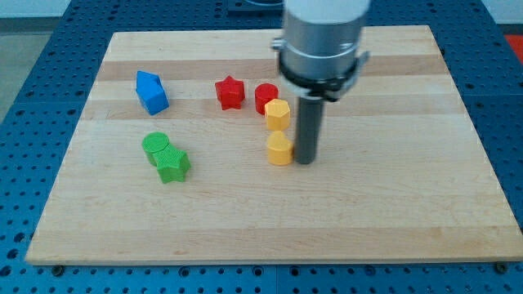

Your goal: Place the heart under the red star

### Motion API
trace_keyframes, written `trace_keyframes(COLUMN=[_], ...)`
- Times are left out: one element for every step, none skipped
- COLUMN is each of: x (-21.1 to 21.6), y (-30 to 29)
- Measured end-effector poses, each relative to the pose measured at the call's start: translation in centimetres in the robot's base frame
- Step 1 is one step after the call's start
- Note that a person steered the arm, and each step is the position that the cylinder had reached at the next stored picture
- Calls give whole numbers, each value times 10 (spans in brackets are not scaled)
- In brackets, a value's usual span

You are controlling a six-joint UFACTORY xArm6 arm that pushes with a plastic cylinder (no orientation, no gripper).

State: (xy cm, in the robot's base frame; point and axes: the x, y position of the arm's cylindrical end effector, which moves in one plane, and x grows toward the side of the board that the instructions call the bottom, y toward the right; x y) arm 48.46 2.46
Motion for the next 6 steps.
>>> trace_keyframes(x=[-8, -13, 1, 6, -8, -43], y=[-69, -79, -76, -130, -166, -151])
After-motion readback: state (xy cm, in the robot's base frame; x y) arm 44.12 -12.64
